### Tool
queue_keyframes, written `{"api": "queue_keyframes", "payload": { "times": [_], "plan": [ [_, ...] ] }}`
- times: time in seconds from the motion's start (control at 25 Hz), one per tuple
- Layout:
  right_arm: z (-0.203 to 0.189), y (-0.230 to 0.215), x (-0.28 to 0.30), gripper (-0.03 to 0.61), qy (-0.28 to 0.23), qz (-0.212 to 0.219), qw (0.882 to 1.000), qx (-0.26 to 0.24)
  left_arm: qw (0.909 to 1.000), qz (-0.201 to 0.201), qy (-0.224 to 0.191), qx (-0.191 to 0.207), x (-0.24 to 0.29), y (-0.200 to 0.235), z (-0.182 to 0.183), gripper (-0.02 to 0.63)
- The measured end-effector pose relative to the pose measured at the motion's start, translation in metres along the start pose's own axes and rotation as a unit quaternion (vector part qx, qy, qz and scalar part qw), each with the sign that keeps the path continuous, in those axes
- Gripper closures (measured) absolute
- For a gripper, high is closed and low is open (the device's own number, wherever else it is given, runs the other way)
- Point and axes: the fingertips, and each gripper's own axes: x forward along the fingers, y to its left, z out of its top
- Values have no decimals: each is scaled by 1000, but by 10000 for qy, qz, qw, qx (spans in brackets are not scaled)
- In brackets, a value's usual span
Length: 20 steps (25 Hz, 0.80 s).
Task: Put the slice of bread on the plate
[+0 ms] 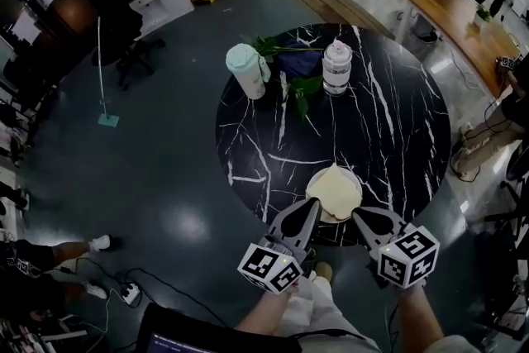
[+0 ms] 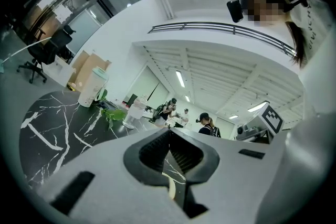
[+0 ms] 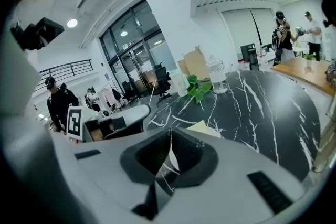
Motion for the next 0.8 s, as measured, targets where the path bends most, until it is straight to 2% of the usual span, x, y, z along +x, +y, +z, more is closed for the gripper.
{"api": "queue_keyframes", "payload": {
  "times": [0.24,0.52,0.8],
  "plan": [
    [20,14,-11,568,-518,-52,9985,-151,9998,-181,-11,86,1,-17,12,606],
    [45,34,-26,569,-745,6,9964,-402,9992,-334,-104,169,1,-43,35,606],
    [51,41,-37,569,-931,-35,9946,-451,9984,-466,-124,289,0,-56,46,606]
  ]
}}
